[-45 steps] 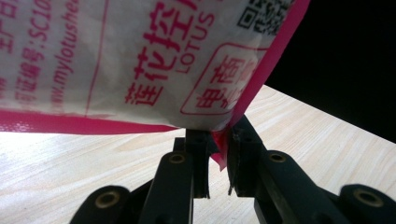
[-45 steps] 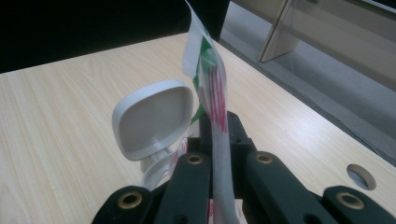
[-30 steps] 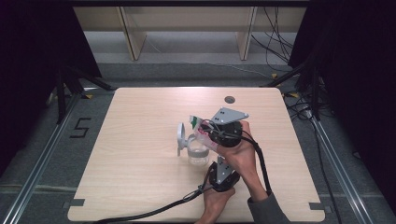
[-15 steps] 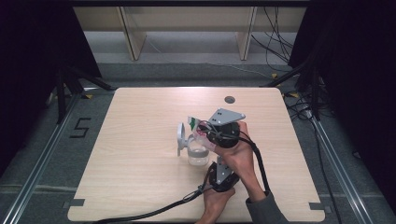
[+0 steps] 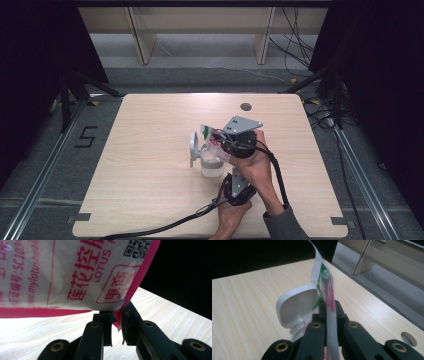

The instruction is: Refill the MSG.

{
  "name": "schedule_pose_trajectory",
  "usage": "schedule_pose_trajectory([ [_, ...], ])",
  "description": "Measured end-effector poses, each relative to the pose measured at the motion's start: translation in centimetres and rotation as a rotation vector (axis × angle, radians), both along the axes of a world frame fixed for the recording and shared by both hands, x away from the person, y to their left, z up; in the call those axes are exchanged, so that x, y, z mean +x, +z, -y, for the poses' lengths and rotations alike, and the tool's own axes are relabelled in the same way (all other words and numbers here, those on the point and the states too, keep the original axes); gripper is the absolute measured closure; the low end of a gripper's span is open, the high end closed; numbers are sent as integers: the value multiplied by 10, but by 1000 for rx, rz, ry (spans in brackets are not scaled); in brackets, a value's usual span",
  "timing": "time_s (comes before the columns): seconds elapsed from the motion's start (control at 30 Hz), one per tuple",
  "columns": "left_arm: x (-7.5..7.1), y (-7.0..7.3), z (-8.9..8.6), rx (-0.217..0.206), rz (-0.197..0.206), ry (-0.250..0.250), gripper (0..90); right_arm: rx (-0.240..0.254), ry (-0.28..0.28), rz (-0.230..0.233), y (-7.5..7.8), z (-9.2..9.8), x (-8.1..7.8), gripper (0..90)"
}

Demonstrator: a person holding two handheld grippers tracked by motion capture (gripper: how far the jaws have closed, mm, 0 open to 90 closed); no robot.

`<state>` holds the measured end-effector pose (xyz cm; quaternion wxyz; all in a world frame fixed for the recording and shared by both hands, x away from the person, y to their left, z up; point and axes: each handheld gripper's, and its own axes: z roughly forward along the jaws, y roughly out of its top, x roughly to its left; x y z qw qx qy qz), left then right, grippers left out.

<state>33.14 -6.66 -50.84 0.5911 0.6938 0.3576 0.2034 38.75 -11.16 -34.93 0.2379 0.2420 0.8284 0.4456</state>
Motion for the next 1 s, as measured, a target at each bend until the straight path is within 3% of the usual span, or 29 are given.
schedule_pose_trajectory([
  [0.03,0,0,0,-3,-1,-2,795,9,-9,-17,0,0,-1,900],
  [0.1,-1,0,0,-2,6,2,795,5,-6,10,0,1,0,900],
  [0.27,0,1,1,-11,5,2,795,5,-12,8,1,1,-1,900],
  [0.33,0,1,0,-9,3,2,795,15,-17,-17,0,0,-2,900],
  [0.53,1,1,1,-14,-2,0,794,8,-3,5,-1,0,0,900],
  [0.57,0,0,7,-105,-2,16,794,12,-13,3,-1,-2,-1,900],
  [0.6,0,0,7,-105,-2,16,794,12,-13,3,-1,-2,-1,900],
  [0.63,1,0,5,-73,0,8,794,11,-13,-5,-1,-2,-1,900],
  [0.67,1,0,7,-111,-4,17,794,10,-12,-9,-1,-2,-1,900],
  [1.0,2,1,7,-116,-5,11,794,10,-13,2,-1,-2,0,900],
])
